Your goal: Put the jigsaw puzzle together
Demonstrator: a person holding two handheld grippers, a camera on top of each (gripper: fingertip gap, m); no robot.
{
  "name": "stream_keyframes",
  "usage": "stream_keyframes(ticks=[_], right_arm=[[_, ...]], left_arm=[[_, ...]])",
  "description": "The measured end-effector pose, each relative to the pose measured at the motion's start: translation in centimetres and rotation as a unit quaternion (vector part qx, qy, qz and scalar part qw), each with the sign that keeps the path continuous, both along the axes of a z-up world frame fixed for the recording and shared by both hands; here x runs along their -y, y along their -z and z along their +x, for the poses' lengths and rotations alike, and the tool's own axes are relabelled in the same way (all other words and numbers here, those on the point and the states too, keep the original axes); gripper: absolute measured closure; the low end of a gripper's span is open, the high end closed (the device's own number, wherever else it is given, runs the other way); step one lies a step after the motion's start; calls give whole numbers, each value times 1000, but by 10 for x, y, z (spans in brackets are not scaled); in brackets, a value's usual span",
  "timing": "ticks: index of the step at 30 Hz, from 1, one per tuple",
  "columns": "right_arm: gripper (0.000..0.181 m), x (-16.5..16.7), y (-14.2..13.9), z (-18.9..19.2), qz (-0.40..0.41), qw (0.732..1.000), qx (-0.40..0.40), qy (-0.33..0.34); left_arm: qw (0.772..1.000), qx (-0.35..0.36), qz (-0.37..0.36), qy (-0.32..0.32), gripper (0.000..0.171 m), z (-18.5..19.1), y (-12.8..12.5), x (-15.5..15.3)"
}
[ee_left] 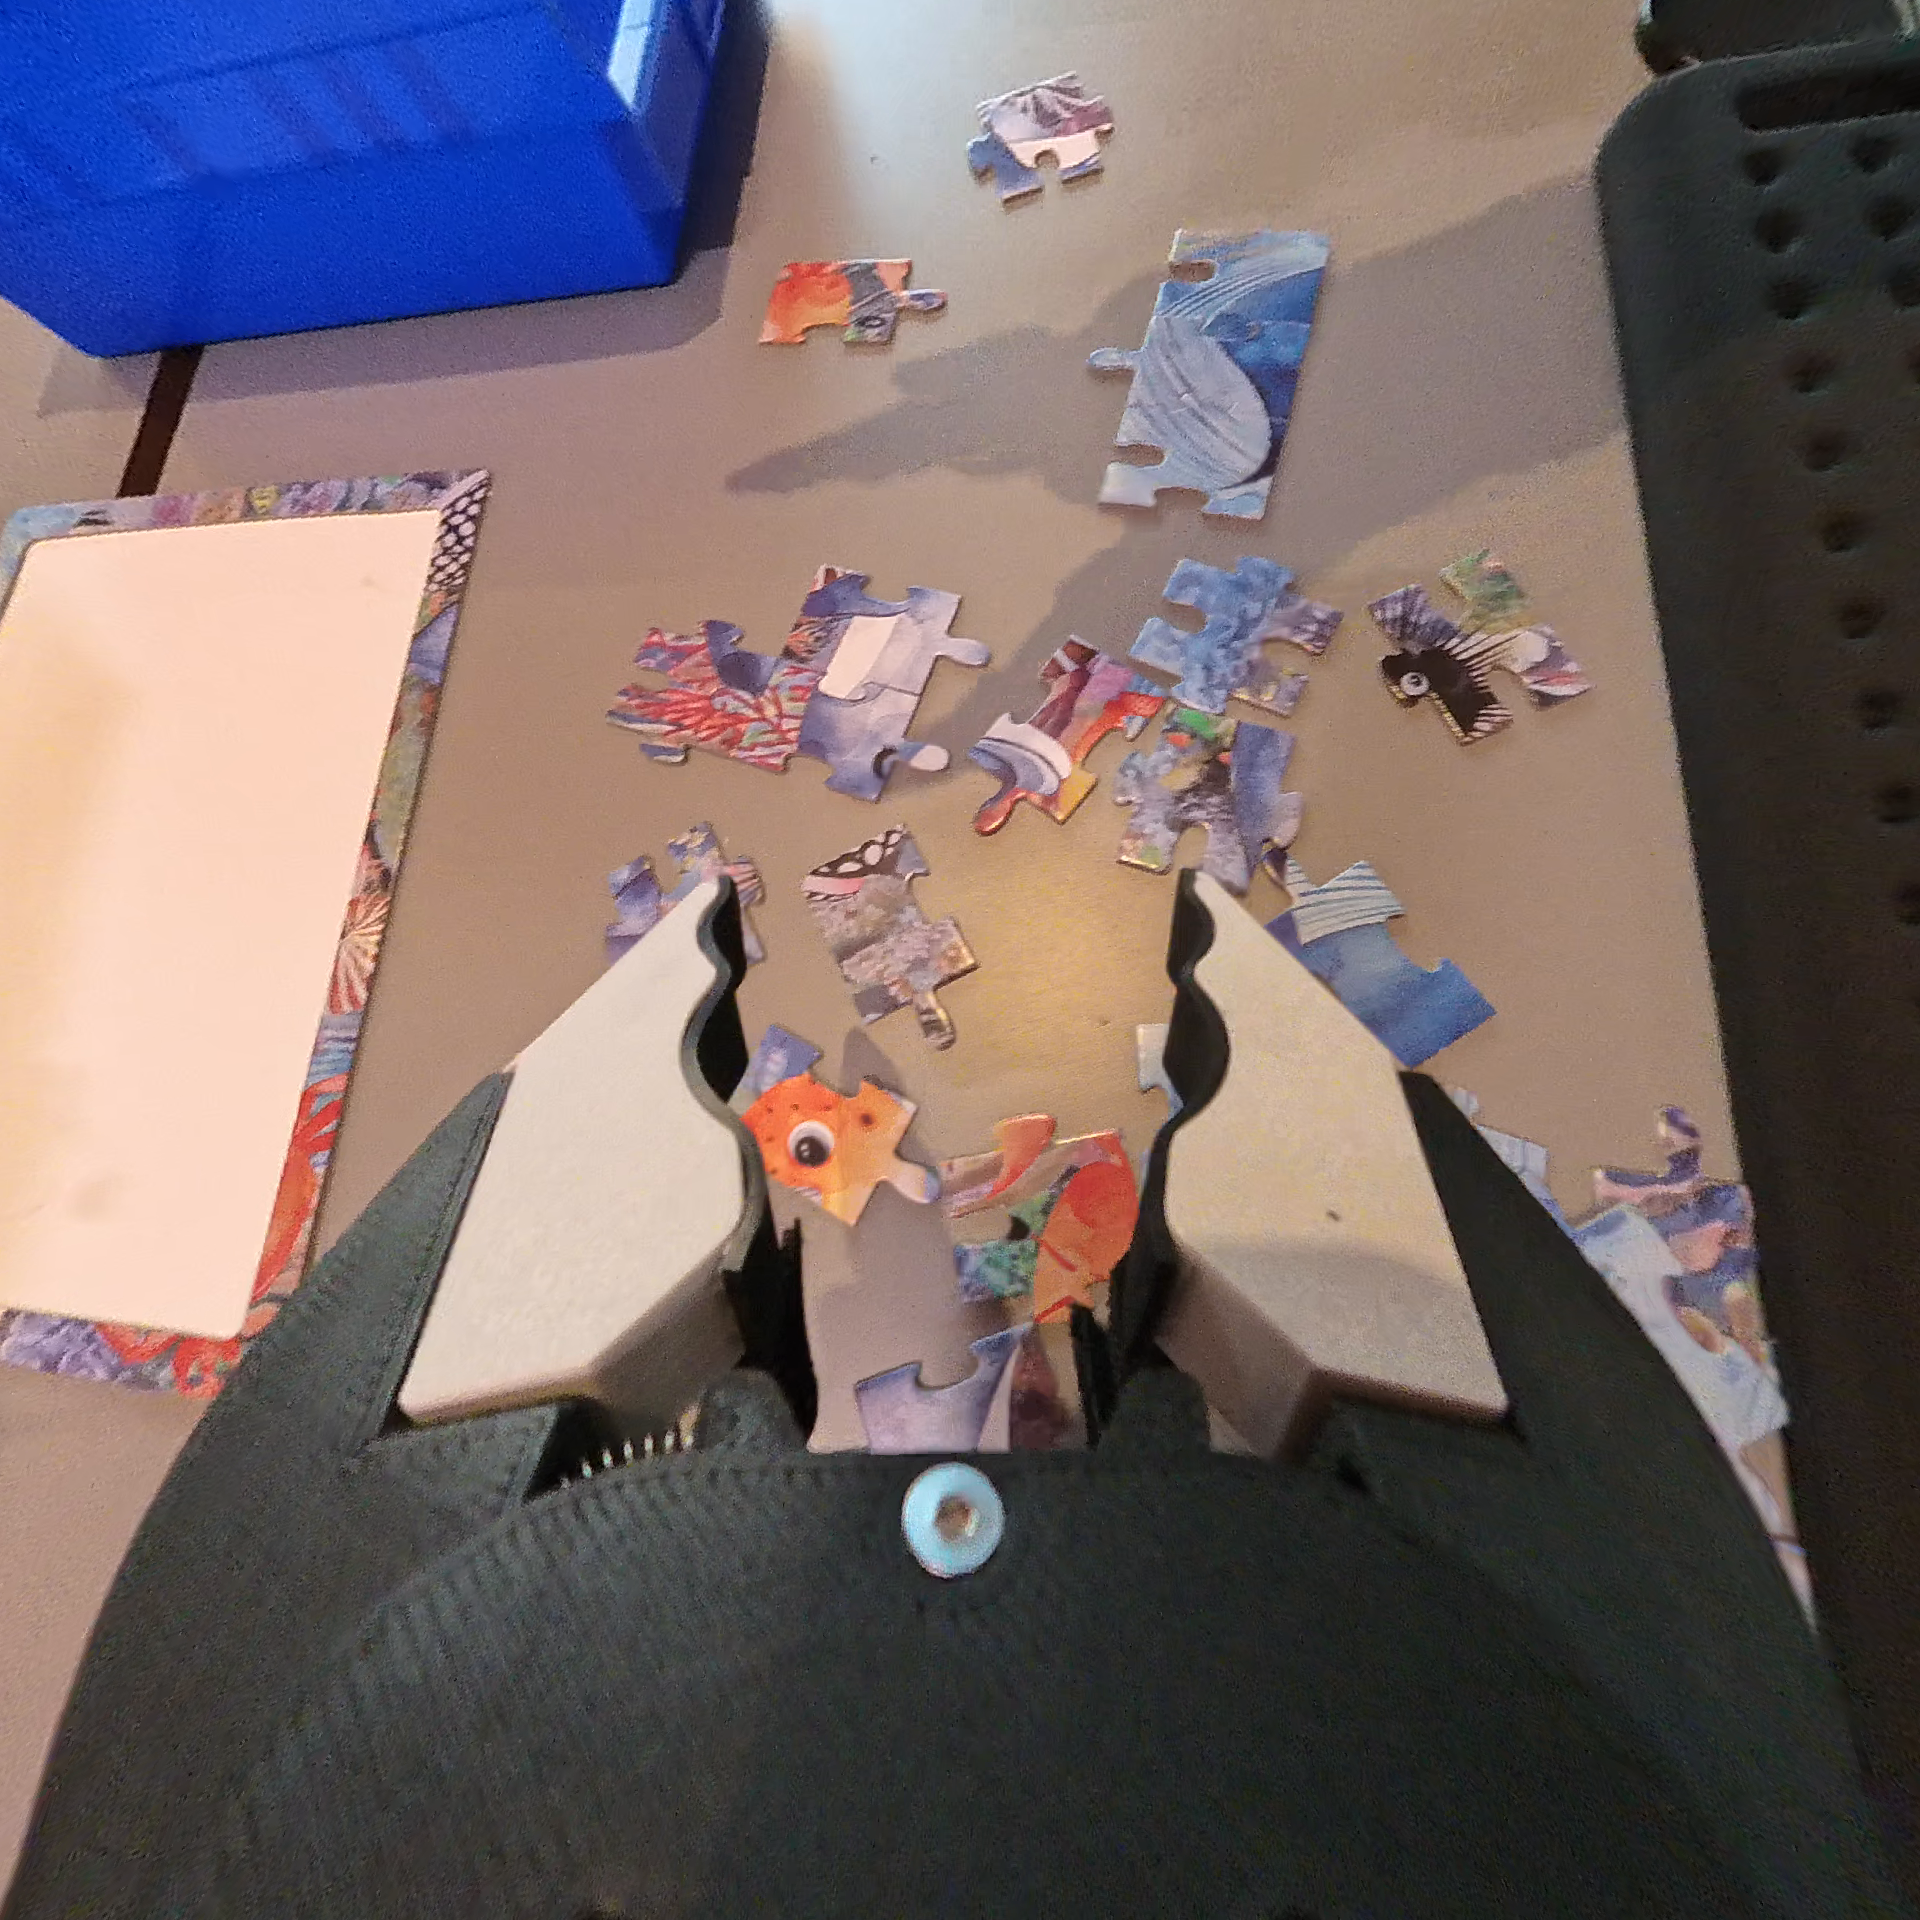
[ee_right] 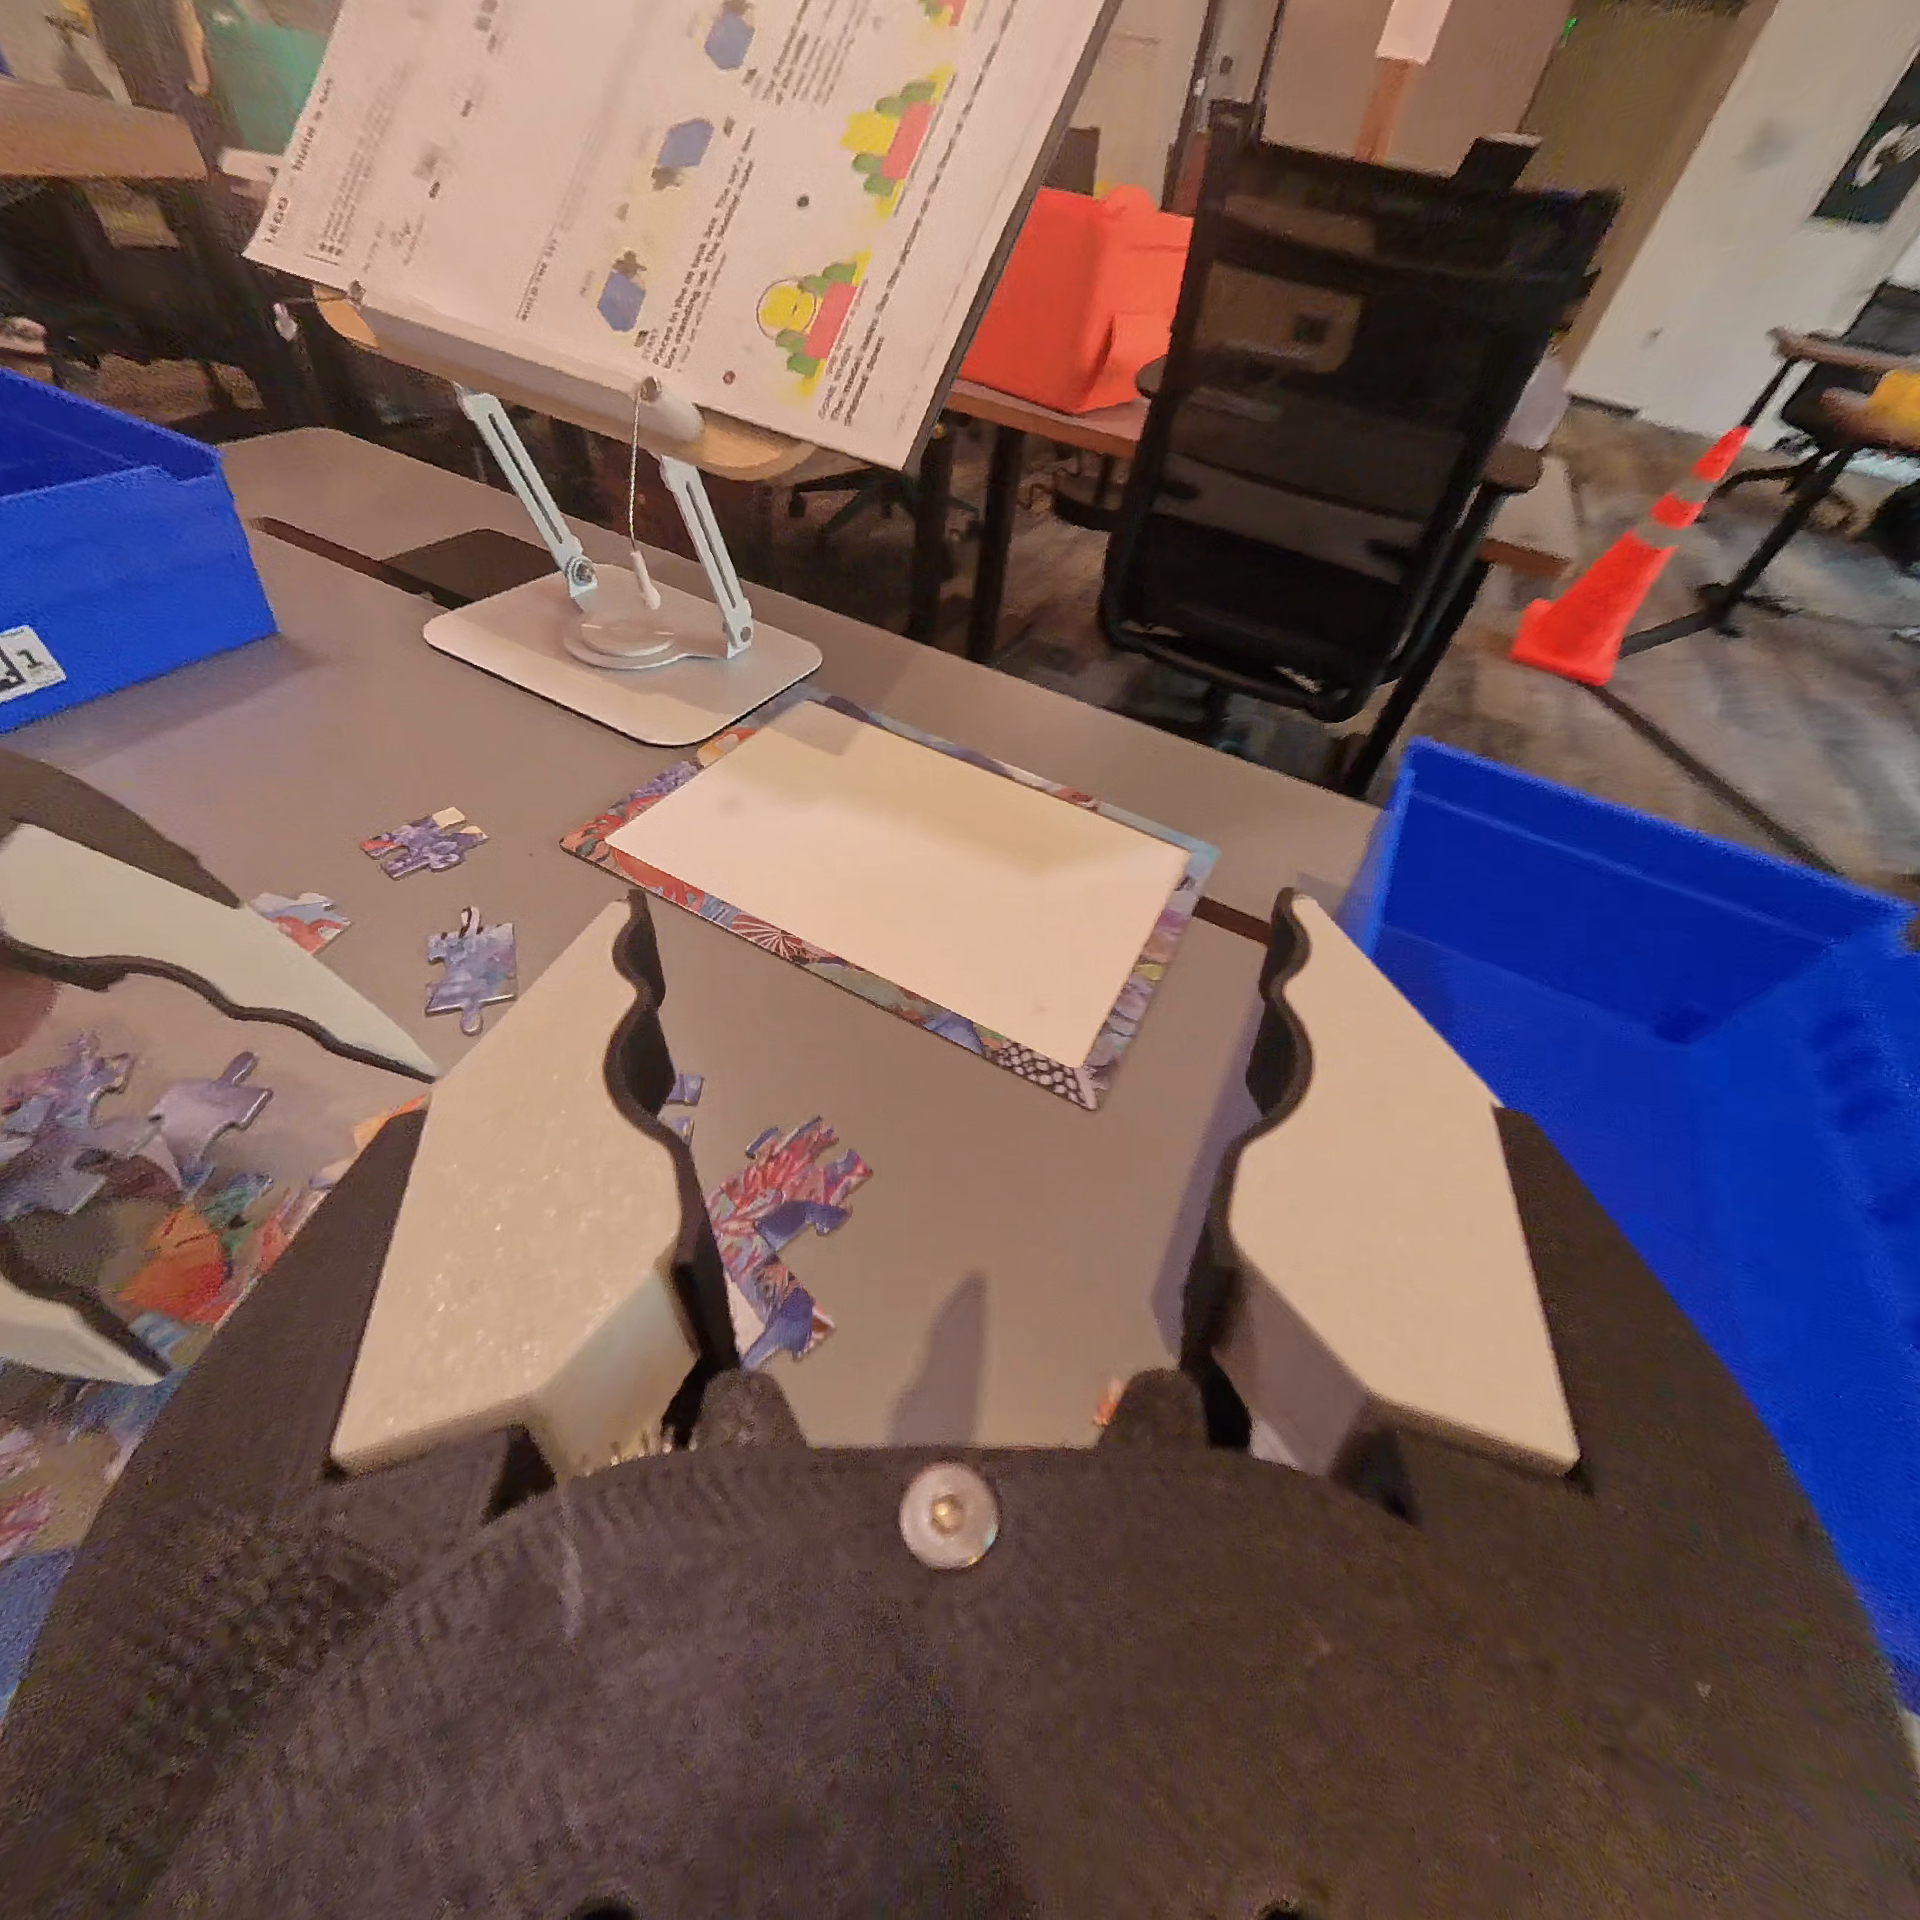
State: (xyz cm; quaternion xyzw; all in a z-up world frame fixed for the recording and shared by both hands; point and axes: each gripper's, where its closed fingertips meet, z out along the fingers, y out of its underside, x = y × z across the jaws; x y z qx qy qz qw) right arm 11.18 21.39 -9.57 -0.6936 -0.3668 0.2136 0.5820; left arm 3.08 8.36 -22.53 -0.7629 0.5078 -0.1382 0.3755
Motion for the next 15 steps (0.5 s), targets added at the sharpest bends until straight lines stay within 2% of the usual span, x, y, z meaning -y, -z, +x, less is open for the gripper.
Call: stream_keyframes(ticks=[3,7,10,12,15], right_arm=[[68,-20,32,-14,-18,1000,2,-4],[69,-23,63,-17,-5,999,40,-15],[74,-24,72,-9,-1,998,60,-20],[75,-24,80,-7,-26,998,51,-24],[79,-21,91,-13,-48,997,54,-37]], left_arm=[[1000,-3,10,-23,91,-14,-4,-11],[998,9,10,-53,92,-37,-14,-26],[997,2,-7,-73,91,-57,-16,-32],[997,7,-18,-77,92,-64,-17,-32],[998,0,-45,-52,95,-60,-7,-22]])
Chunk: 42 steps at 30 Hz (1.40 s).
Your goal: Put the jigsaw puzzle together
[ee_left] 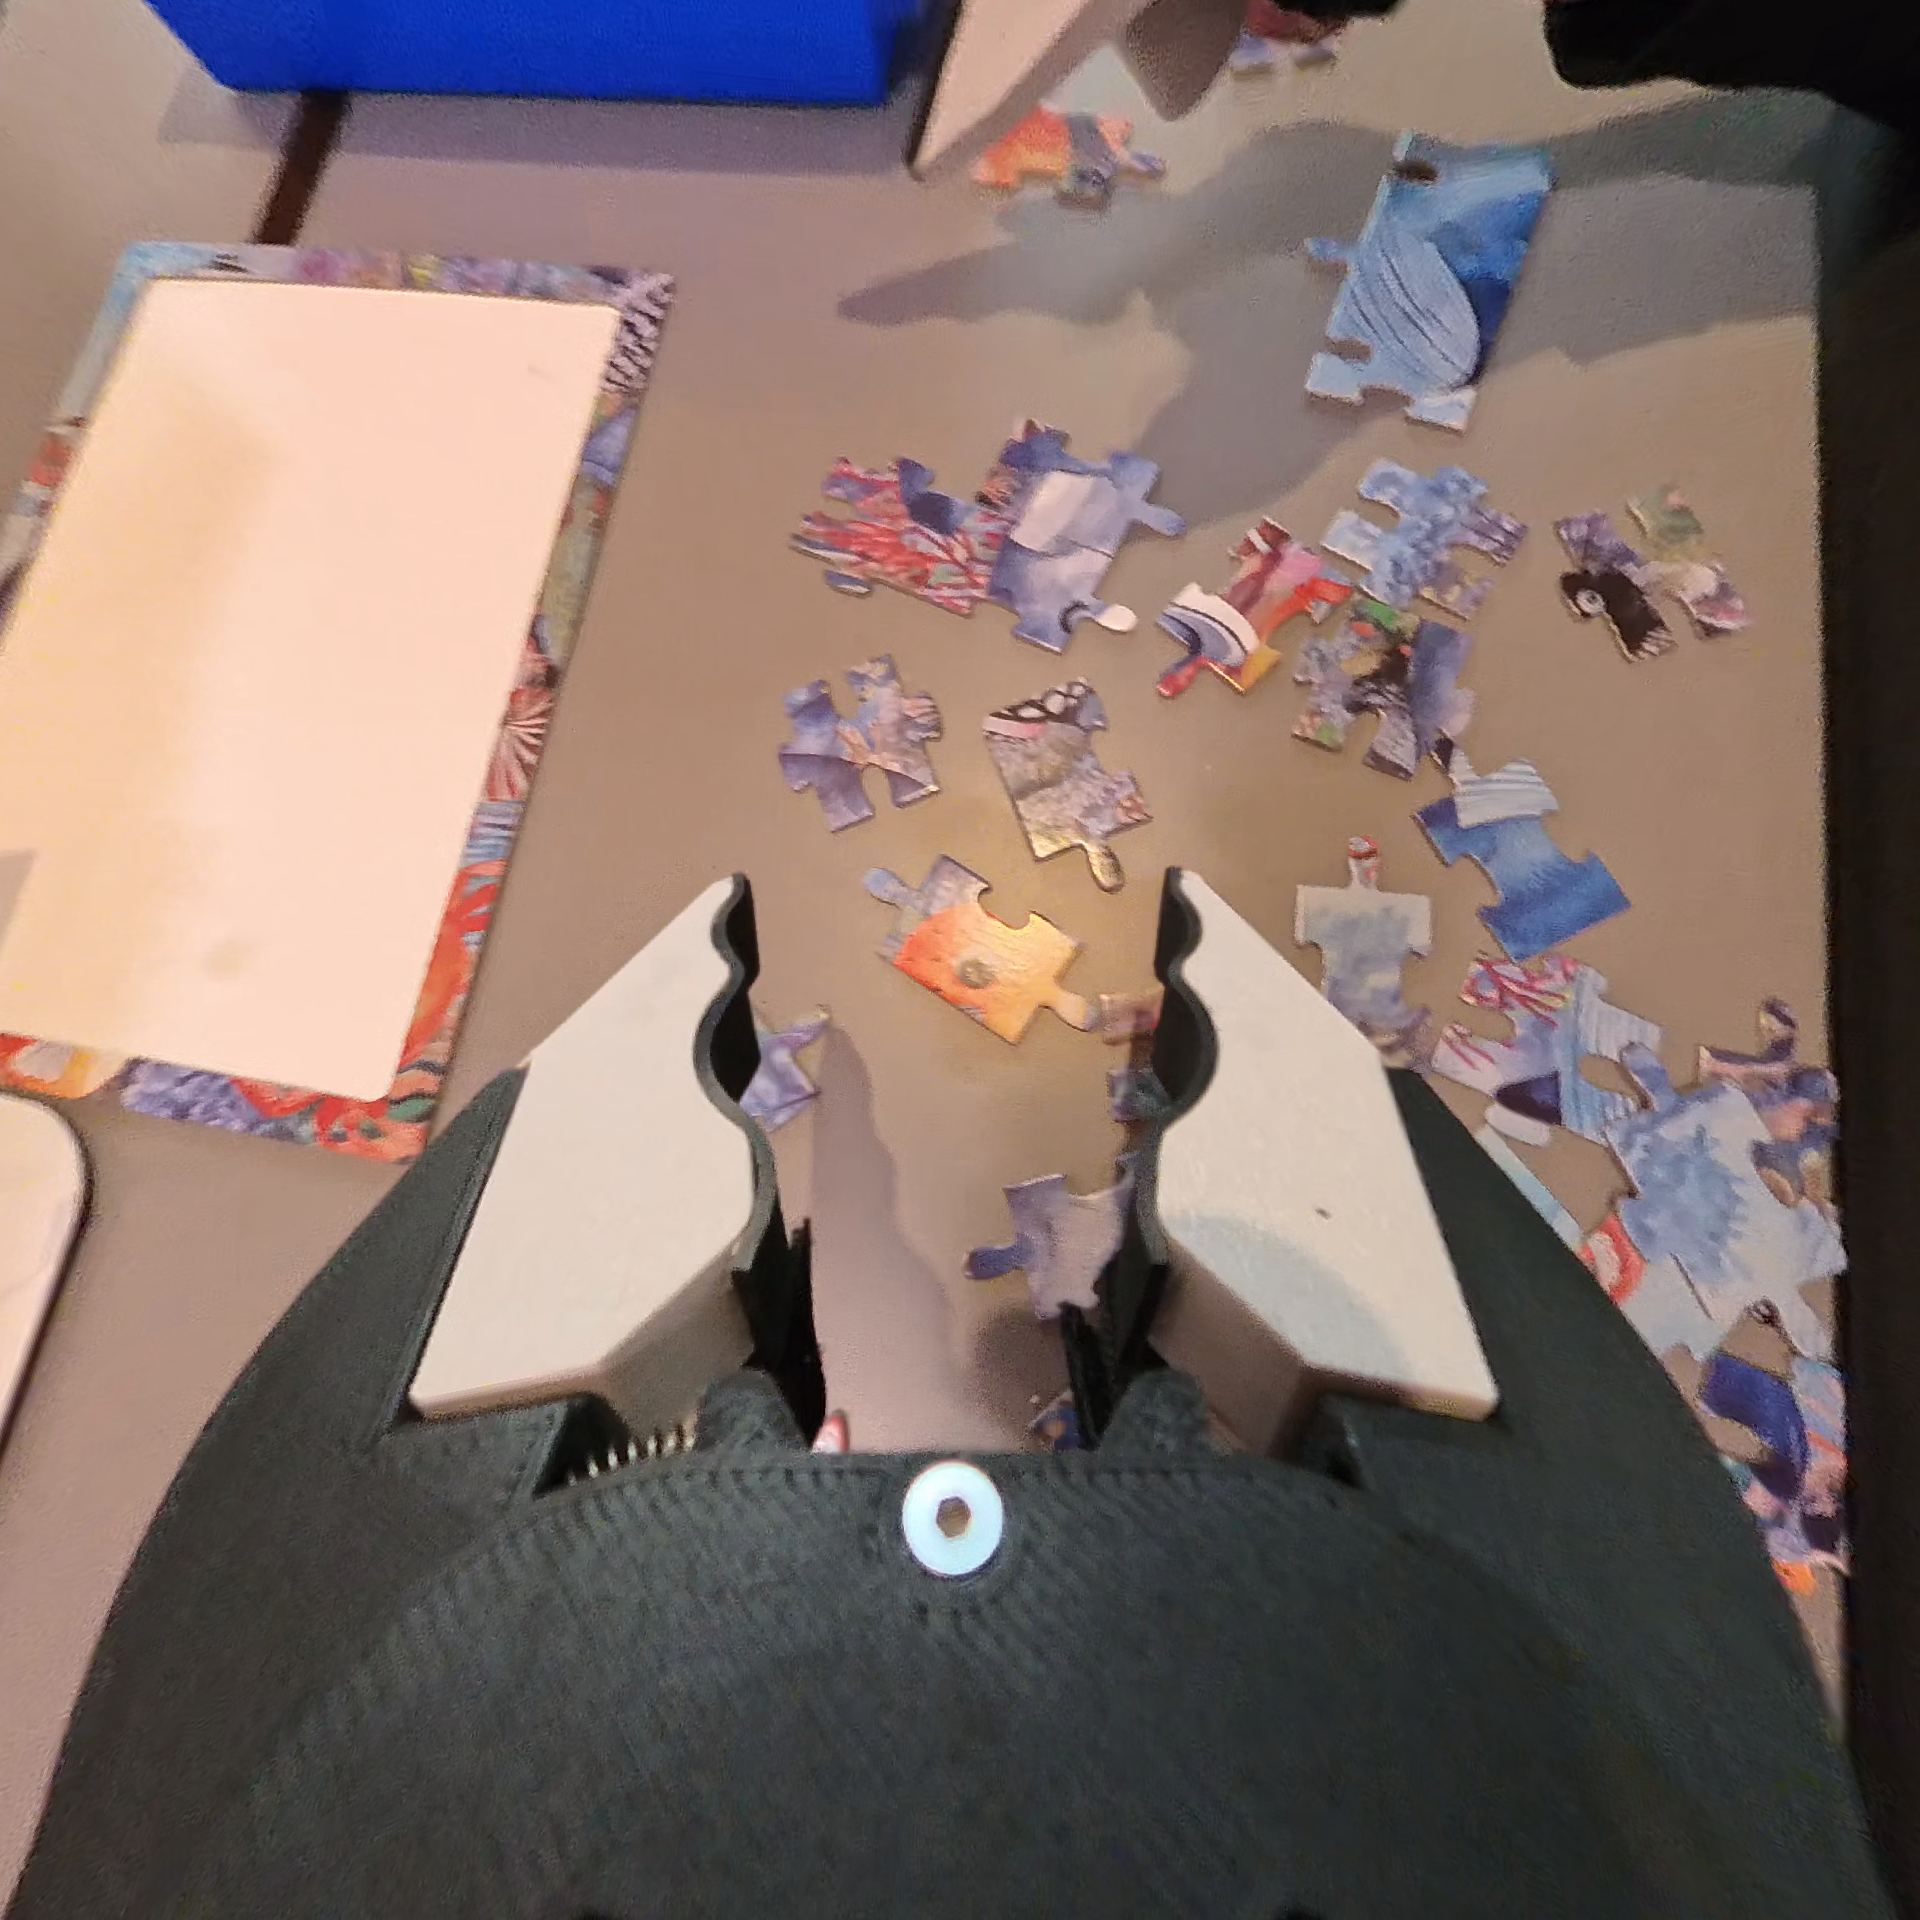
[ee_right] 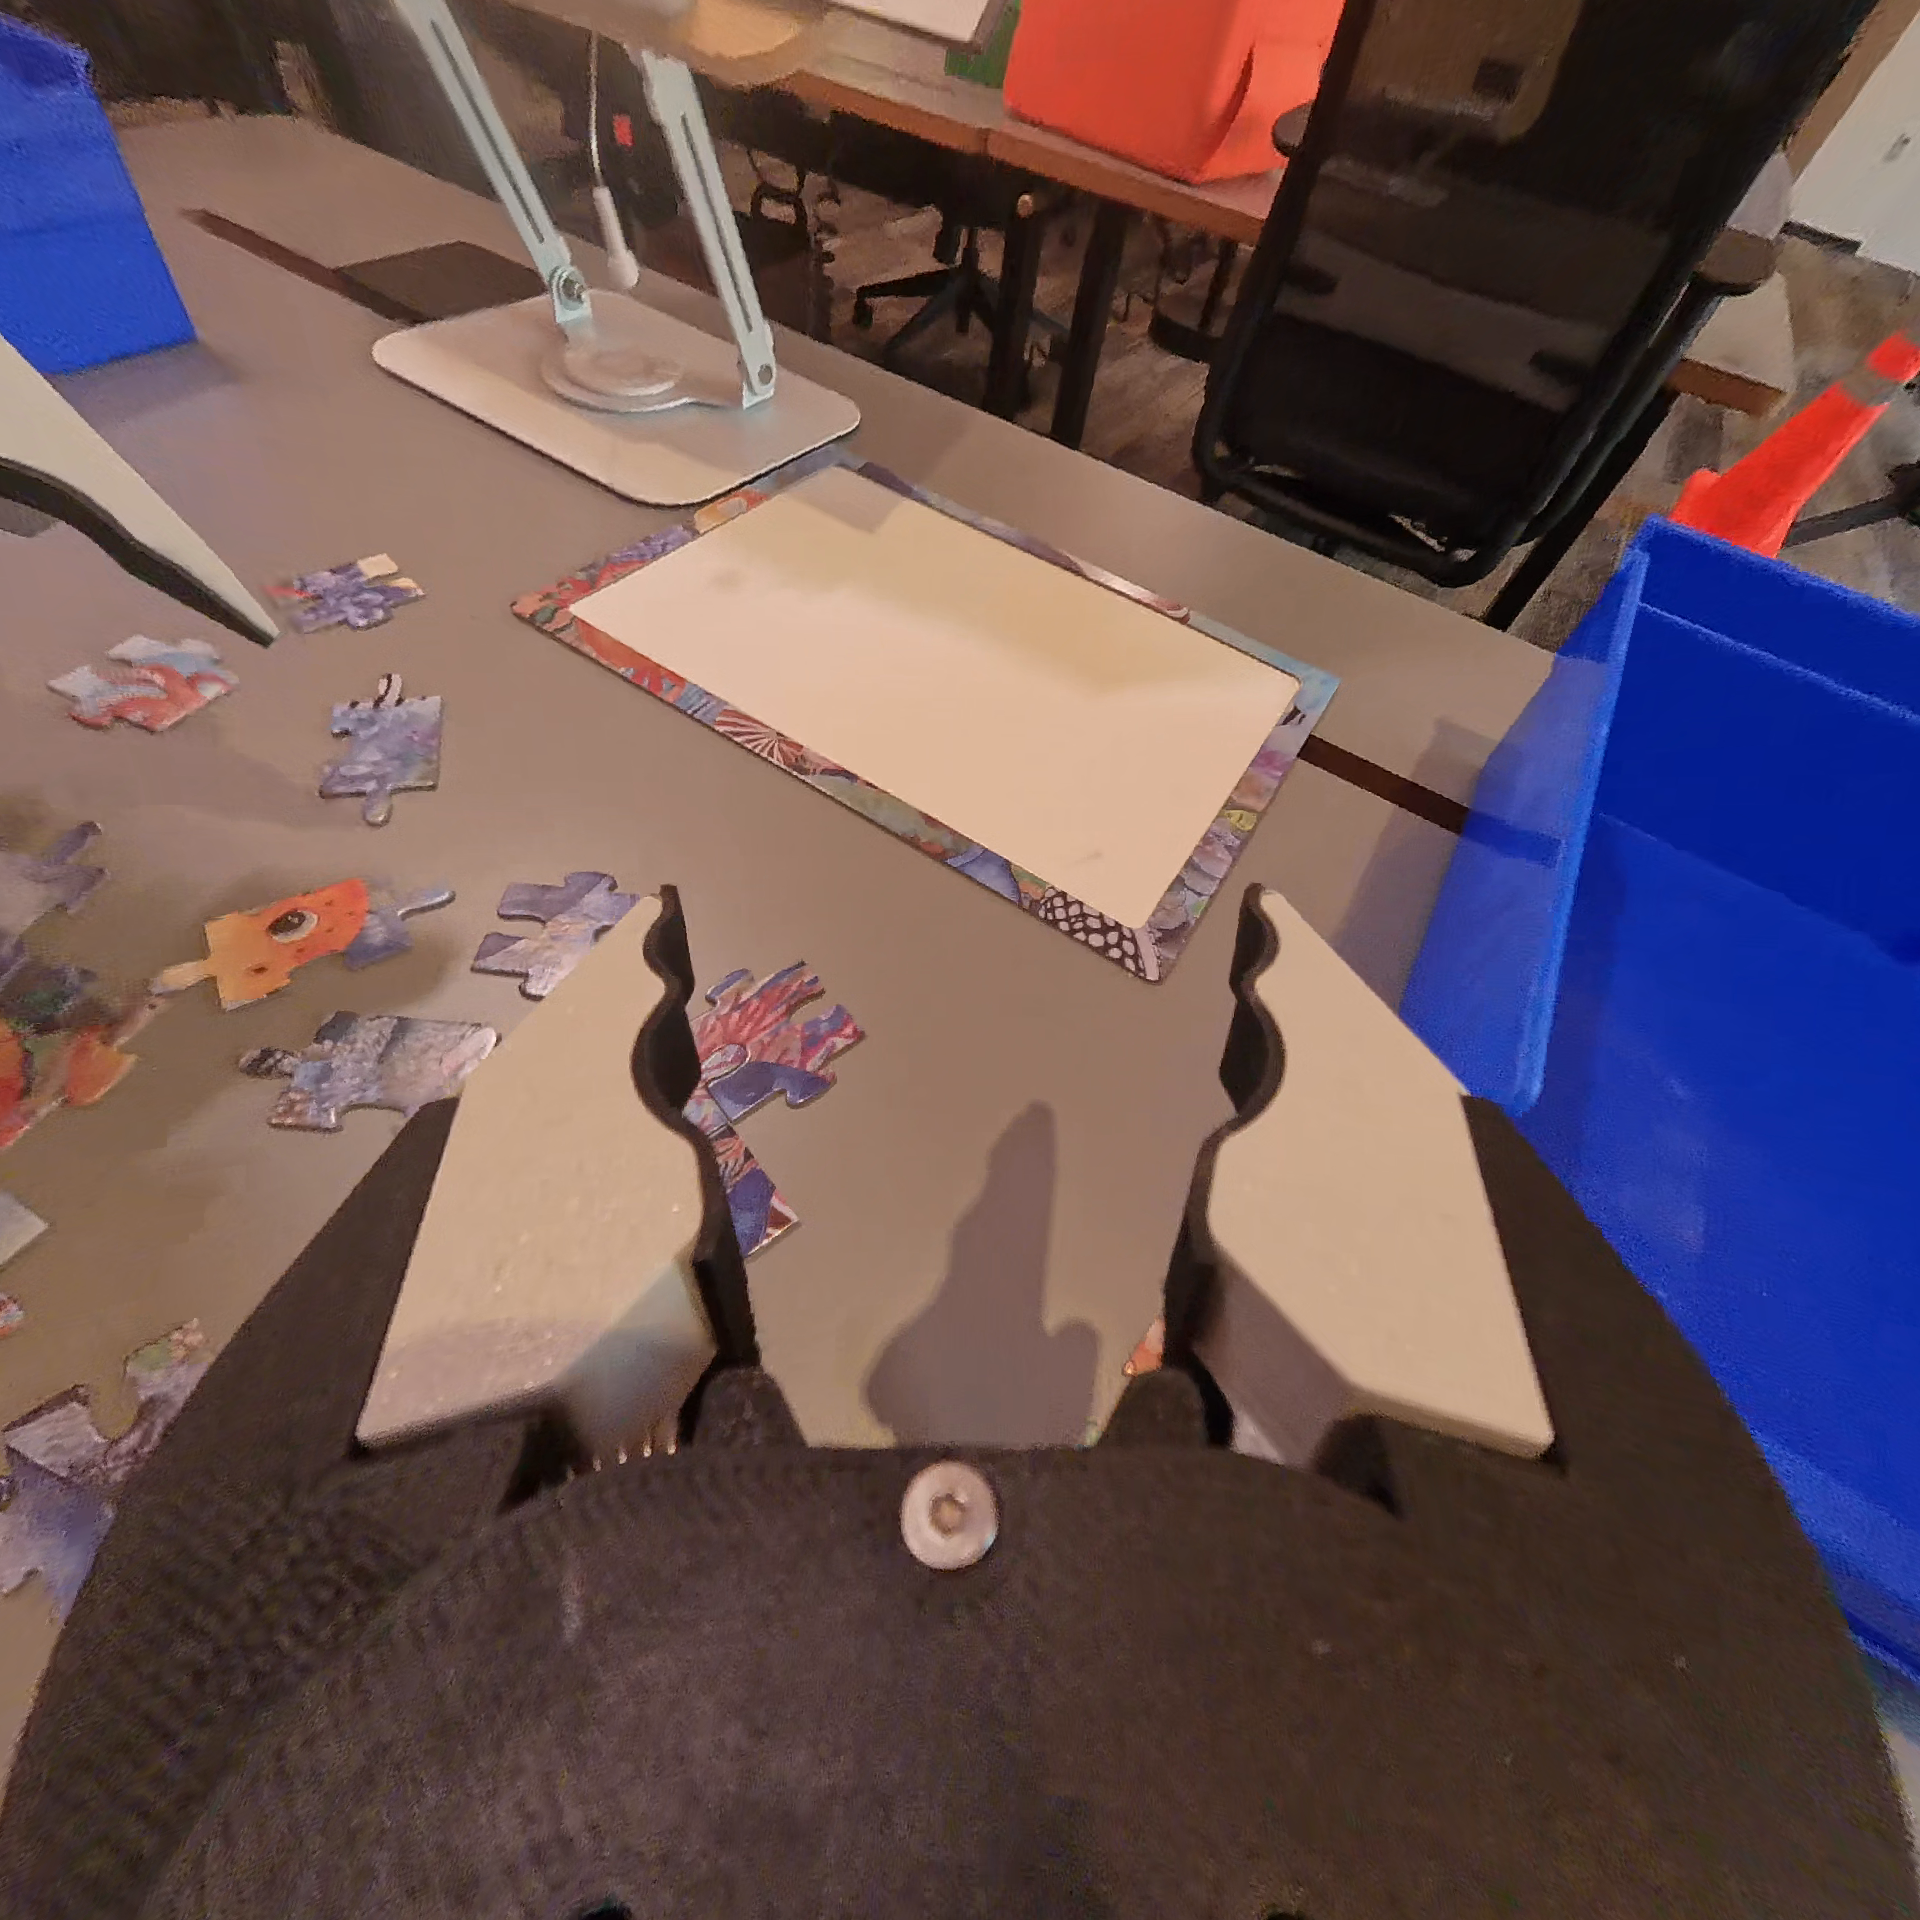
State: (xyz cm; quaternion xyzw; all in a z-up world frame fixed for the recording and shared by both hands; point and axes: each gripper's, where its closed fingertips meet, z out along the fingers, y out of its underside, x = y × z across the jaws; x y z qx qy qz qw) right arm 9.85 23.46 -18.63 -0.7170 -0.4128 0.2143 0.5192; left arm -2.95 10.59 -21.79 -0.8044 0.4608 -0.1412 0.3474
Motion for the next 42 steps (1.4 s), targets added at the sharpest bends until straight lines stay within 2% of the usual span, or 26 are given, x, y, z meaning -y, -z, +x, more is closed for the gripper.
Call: stream_keyframes(ticks=[3,7,10,16,22,29,32,34,37,40,42], right_arm=[[82,6,5,-6,23,999,33,-13],[87,11,10,-11,36,998,52,-27],[90,10,17,-12,30,998,56,-30],[92,5,19,-6,23,998,52,-22],[92,9,27,-11,21,997,69,-33],[93,15,27,-12,11,996,70,-52],[90,37,31,-16,-30,990,74,-118],[98,67,41,-14,-60,972,116,-195],[85,113,55,0,-73,938,187,-283],[68,145,71,11,-112,908,228,-334],[63,156,84,18,-127,892,258,-349]], left_arm=[[999,6,-19,47,98,21,9,17],[992,6,-20,124,105,67,22,37],[984,-23,-25,174,106,99,37,48],[974,-42,-34,221,110,137,61,60],[981,-31,-65,183,113,131,68,47],[987,-35,-73,138,120,96,68,49],[989,-54,-80,108,121,72,68,51],[990,-72,-89,86,115,54,68,54],[989,-92,-104,40,91,28,66,58],[991,-52,-110,63,72,36,58,84],[989,-60,-103,86,57,41,62,102]])
